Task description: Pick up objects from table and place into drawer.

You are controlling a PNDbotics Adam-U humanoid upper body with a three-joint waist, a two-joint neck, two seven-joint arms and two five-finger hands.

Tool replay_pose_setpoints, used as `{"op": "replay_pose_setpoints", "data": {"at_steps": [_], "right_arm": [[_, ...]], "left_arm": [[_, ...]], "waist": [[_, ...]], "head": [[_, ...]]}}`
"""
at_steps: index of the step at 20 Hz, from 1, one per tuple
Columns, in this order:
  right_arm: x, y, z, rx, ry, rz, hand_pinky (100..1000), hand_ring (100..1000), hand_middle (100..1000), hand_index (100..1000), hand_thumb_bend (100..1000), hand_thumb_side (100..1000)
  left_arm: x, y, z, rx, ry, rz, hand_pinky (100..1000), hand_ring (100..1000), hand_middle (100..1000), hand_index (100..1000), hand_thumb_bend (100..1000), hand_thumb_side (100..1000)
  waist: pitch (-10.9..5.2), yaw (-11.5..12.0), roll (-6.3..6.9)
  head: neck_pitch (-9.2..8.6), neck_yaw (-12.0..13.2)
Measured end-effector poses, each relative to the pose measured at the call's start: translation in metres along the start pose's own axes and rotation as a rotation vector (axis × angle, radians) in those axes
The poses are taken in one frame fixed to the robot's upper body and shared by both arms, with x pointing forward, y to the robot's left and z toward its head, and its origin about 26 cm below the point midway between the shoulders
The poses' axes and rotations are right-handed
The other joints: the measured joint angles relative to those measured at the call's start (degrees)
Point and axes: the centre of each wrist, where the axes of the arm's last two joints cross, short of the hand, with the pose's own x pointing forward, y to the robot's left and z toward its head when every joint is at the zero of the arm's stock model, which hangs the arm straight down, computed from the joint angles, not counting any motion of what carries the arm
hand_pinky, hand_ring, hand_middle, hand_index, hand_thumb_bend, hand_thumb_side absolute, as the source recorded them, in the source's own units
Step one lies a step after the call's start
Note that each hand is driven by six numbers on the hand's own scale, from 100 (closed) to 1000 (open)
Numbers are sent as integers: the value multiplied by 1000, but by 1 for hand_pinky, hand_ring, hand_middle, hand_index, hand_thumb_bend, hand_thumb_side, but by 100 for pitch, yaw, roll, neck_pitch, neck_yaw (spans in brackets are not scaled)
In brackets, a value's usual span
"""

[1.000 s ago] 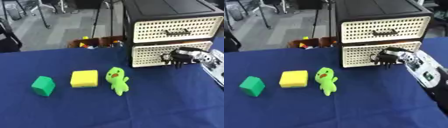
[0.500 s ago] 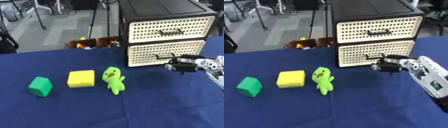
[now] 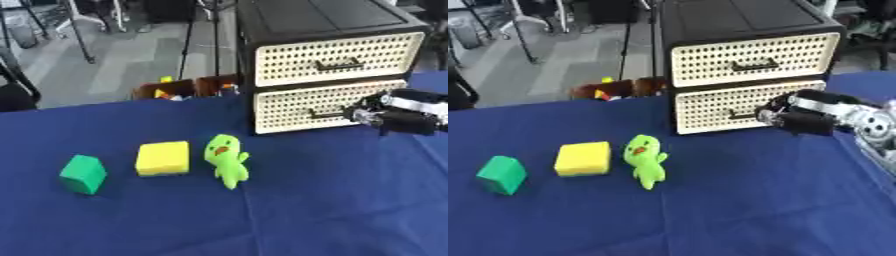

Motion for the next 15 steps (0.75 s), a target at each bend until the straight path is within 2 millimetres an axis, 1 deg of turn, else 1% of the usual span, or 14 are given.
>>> {"op": "replay_pose_setpoints", "data": {"at_steps": [3, 5, 10, 15], "right_arm": [[15, -4, 14, -71, -47, 13, 596, 787, 759, 836, 100, 1000], [20, -6, 19, -117, -71, 20, 593, 784, 757, 837, 100, 1000], [21, -18, 27, -282, -151, 3, 576, 773, 746, 839, 100, 1000], [19, -24, 32, -505, -299, -65, 559, 761, 735, 833, 100, 1000]], "left_arm": [[0, 0, 0, 3, 1, -1, 485, 583, 515, 826, 604, 826], [0, 0, 0, 5, 1, -1, 485, 583, 515, 826, 604, 825], [-1, 3, 1, 18, 0, -8, 487, 584, 516, 826, 608, 823], [-2, 5, 1, 33, -5, -13, 489, 585, 517, 827, 615, 824]], "waist": [[-23, -27, 23], [-36, -33, 35], [-77, -51, 71], [-109, -63, 96]], "head": [[1, 31], [1, 44], [17, 92], [18, 170]]}}
